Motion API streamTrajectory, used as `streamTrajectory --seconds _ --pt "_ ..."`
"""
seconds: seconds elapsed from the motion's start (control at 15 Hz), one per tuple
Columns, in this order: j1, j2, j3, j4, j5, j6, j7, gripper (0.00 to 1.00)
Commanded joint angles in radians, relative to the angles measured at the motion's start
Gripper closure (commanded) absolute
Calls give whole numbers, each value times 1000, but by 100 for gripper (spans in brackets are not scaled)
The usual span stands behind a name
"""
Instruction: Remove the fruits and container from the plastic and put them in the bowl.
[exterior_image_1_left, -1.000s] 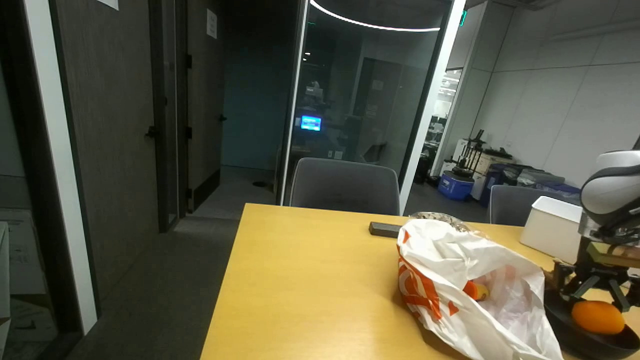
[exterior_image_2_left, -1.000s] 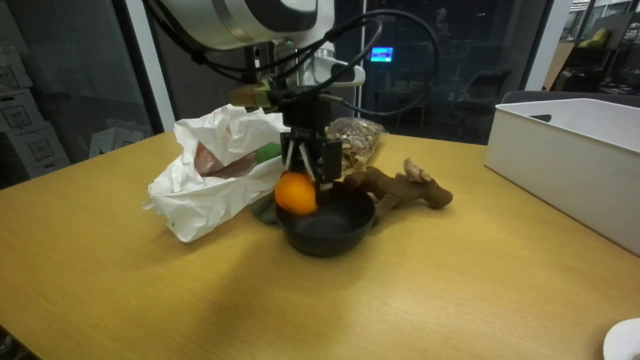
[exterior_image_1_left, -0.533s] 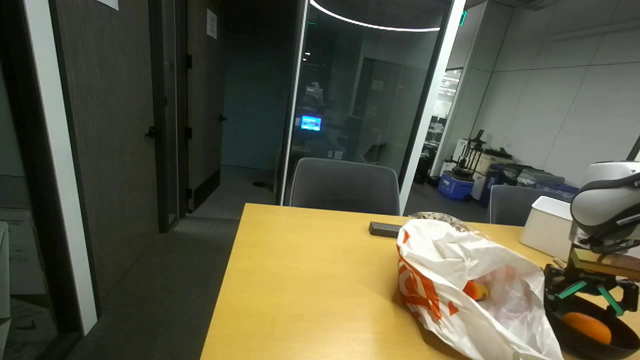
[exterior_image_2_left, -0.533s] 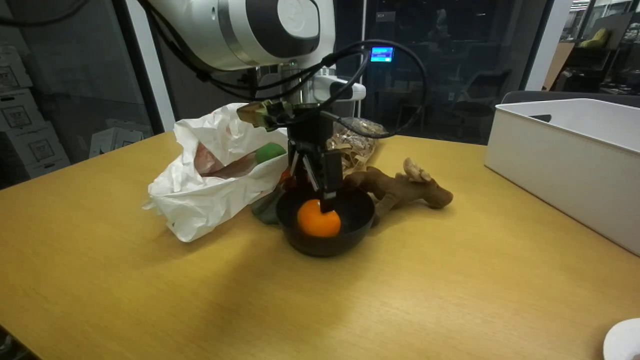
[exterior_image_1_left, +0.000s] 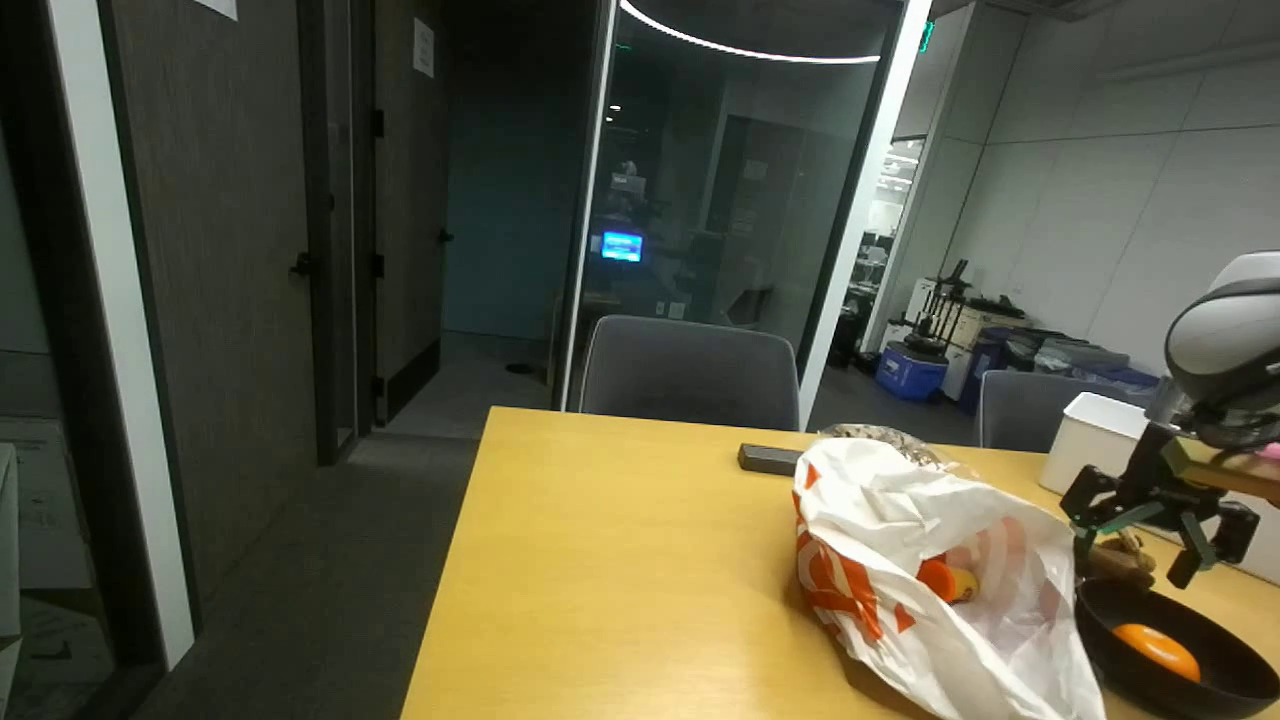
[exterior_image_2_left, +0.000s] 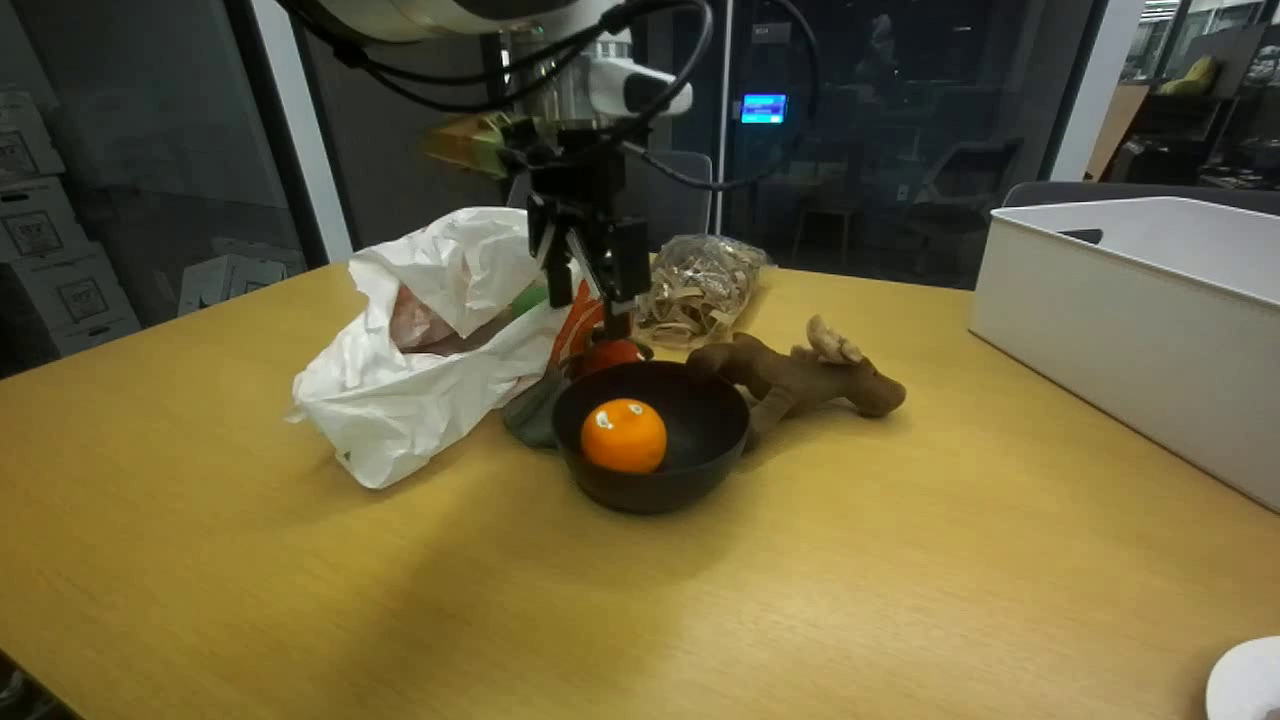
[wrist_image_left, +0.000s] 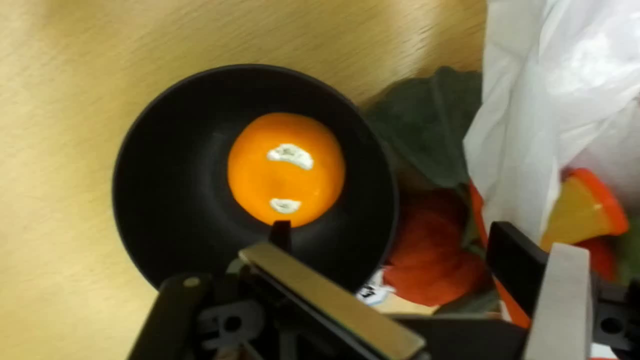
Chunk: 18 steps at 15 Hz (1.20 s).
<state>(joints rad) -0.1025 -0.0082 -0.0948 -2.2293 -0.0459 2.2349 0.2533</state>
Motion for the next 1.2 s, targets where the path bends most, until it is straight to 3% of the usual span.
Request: streamTrajectory --seconds 0.0,0.27,0.53,0.8,1.13 --pt "47 -107 41 -49 95 12 -136 0" --pt "122 -100 97 -43 208 2 -278 0" --pt "169 -17 124 -5 308 -45 -462 0" --pt "144 44 115 10 223 -104 -388 0" --pt "136 135 116 43 134 -52 -339 0"
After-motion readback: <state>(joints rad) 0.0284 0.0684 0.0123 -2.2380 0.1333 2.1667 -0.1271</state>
